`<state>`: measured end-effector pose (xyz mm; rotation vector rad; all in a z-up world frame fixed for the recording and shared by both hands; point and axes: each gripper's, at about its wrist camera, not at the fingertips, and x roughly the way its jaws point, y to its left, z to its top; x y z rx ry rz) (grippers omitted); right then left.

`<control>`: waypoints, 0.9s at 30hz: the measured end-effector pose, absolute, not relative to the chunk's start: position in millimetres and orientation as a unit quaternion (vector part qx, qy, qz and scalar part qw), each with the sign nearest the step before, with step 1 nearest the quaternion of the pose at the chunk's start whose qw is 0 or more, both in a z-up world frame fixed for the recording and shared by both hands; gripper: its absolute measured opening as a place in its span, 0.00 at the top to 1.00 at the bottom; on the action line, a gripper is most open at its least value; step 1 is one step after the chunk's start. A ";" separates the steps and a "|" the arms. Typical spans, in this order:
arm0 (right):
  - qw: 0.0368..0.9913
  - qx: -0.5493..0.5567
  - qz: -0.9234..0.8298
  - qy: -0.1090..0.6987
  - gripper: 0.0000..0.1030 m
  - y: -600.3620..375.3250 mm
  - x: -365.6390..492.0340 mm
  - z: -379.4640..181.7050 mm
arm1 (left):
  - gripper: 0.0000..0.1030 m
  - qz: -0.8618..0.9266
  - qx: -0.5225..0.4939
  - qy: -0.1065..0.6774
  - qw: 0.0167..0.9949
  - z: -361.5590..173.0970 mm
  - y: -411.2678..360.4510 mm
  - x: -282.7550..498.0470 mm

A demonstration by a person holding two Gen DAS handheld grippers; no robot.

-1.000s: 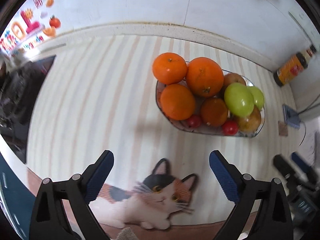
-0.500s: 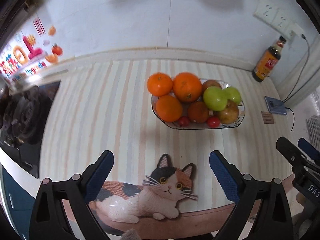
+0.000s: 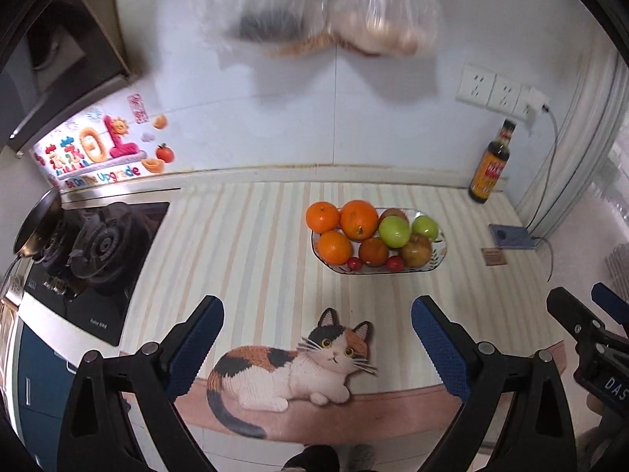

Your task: Organize fruits

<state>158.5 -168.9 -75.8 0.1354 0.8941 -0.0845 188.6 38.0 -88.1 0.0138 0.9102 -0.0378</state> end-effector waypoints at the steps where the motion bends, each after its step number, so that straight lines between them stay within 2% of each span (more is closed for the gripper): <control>1: 0.901 0.066 -0.038 0.427 0.03 -170.3 150.1 -68.8 | 0.05 -0.016 0.004 0.437 0.899 -84.1 37.6 180.5; 14: 0.917 0.047 0.011 0.395 0.03 -176.2 59.2 -12.4 | 0.05 0.013 -0.005 0.405 0.914 -47.1 25.2 84.6; 26: 0.920 0.057 0.010 0.387 0.01 -177.2 29.6 5.6 | 0.05 0.006 0.002 0.402 0.916 -35.6 27.5 80.5; 27: 0.920 0.056 0.009 0.388 0.00 -177.4 33.6 5.4 | 0.00 0.002 0.000 0.406 0.914 -36.5 28.8 85.1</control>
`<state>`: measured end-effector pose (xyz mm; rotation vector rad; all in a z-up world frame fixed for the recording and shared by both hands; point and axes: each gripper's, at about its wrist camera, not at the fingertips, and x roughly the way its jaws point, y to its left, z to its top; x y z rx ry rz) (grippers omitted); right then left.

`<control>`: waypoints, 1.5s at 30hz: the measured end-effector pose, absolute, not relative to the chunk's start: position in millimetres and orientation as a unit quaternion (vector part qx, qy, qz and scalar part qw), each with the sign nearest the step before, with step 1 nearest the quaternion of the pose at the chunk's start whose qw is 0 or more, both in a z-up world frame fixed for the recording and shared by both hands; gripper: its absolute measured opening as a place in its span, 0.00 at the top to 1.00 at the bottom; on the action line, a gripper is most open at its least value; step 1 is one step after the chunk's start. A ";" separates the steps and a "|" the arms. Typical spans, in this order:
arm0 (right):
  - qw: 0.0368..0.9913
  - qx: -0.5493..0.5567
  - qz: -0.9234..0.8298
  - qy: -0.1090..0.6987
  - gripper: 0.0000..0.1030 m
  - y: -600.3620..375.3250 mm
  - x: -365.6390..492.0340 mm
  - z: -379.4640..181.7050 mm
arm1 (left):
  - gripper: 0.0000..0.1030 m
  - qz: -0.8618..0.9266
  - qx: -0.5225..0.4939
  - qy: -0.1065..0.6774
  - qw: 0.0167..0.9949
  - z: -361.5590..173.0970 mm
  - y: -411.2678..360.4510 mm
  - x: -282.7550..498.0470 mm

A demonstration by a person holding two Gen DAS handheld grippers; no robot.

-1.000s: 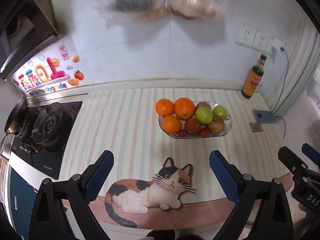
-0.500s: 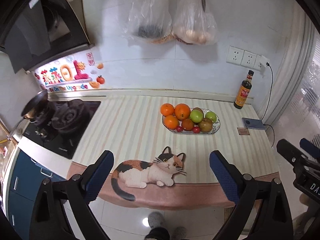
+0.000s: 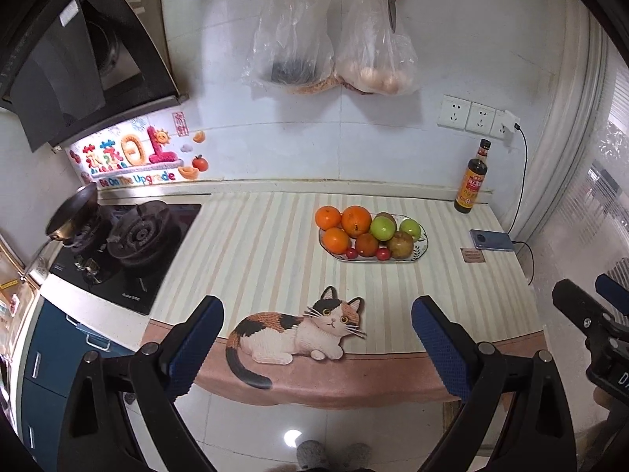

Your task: Organize fruits

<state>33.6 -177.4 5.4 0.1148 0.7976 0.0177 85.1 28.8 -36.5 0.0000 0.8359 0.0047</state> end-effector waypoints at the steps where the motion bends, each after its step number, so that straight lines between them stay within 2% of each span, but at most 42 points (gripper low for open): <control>1: 0.918 0.057 0.010 0.391 0.00 -177.3 37.9 4.7 | 0.00 0.000 -0.002 0.411 0.912 -37.5 29.6 90.3; 22: 0.894 0.049 -0.005 0.446 0.00 -179.6 151.8 -42.0 | 0.00 0.023 0.014 0.459 0.888 -73.4 27.0 179.5; 45: 0.883 0.037 -0.001 0.468 0.00 -181.3 160.6 -59.4 | 0.00 0.014 0.016 0.465 0.885 -76.5 18.5 183.7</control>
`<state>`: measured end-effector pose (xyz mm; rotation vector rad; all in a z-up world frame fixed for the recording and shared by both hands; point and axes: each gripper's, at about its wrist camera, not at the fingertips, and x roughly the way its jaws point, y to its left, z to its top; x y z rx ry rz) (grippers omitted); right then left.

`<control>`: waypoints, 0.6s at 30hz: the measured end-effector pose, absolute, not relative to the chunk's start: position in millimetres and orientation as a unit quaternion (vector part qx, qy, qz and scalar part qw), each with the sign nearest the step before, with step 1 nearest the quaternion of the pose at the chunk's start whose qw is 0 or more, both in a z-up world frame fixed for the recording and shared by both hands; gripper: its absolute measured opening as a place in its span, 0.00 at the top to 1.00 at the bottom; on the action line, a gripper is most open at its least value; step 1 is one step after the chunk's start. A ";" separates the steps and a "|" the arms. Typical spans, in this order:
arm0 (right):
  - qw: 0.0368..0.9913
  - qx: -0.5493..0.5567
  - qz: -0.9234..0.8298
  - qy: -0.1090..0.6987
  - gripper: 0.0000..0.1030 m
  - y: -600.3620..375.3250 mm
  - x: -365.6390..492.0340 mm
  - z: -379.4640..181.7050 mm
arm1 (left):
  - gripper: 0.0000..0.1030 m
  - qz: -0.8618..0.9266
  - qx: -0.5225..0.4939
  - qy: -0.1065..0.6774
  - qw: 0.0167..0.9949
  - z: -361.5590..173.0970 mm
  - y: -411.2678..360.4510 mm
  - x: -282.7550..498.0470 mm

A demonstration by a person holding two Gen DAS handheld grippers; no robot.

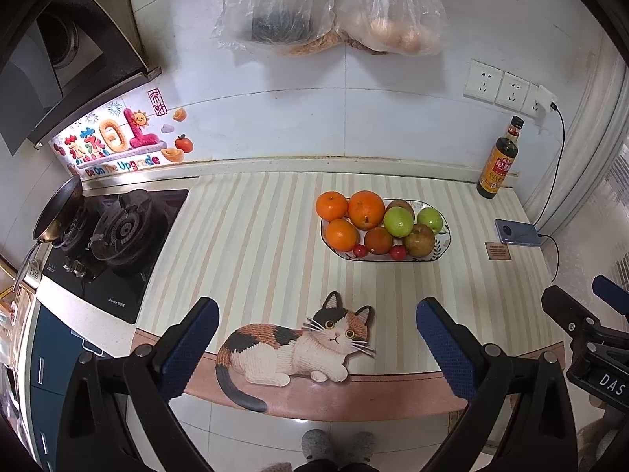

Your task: Organize fruits

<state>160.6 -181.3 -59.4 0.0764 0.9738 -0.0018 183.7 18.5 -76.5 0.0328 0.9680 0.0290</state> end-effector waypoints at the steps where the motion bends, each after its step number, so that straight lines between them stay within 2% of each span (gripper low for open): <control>1: 0.883 0.038 0.000 0.468 0.00 -180.8 160.5 -59.1 | 0.00 0.013 0.016 0.465 0.885 -76.5 18.4 183.6; 18: 0.884 0.037 0.000 0.466 0.00 -181.3 160.2 -59.3 | 0.00 0.012 0.009 0.468 0.884 -74.7 17.4 181.5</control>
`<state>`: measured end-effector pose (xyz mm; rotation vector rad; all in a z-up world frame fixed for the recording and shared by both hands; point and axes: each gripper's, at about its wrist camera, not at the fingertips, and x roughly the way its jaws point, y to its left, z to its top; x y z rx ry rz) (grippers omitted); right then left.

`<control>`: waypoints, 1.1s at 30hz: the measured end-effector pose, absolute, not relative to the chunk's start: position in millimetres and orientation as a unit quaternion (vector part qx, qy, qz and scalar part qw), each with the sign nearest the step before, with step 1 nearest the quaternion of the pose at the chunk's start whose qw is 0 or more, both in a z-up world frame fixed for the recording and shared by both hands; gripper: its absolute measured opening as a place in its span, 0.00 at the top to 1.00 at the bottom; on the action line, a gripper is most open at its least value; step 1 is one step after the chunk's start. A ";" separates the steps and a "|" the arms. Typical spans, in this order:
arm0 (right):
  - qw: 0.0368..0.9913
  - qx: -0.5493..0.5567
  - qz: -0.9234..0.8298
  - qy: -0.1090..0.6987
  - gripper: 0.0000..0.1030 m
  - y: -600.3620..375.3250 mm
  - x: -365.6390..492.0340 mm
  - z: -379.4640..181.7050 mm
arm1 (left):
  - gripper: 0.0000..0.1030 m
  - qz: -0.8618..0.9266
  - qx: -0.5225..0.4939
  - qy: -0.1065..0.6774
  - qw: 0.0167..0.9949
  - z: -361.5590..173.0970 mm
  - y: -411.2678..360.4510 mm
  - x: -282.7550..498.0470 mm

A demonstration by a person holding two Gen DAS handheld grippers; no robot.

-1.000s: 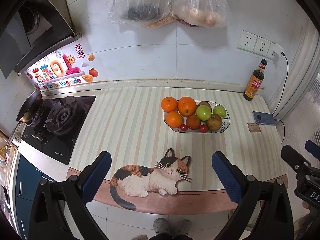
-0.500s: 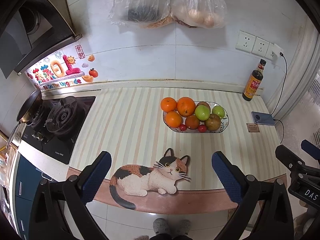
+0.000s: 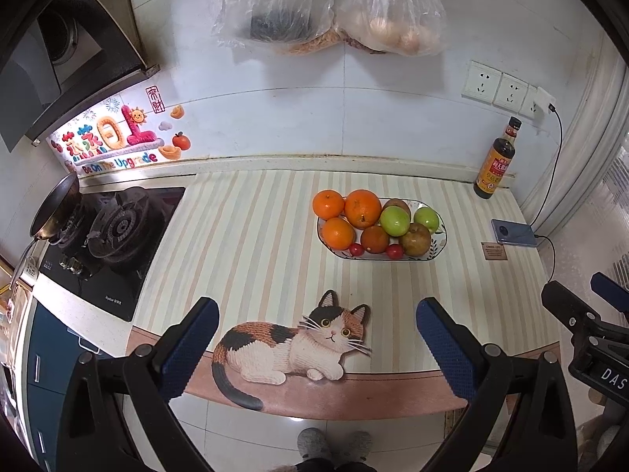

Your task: Organize fruits

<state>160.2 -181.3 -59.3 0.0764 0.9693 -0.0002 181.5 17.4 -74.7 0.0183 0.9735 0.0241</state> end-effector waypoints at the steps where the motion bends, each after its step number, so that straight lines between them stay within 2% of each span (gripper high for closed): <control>1: 0.884 0.037 0.000 0.466 0.00 -181.3 160.3 -59.6 | 0.00 0.011 0.009 0.468 0.884 -74.7 17.3 181.4; 33: 0.882 0.038 0.005 0.470 0.00 -184.0 168.0 -58.2 | 0.00 0.007 0.003 0.472 0.882 -74.4 9.9 185.1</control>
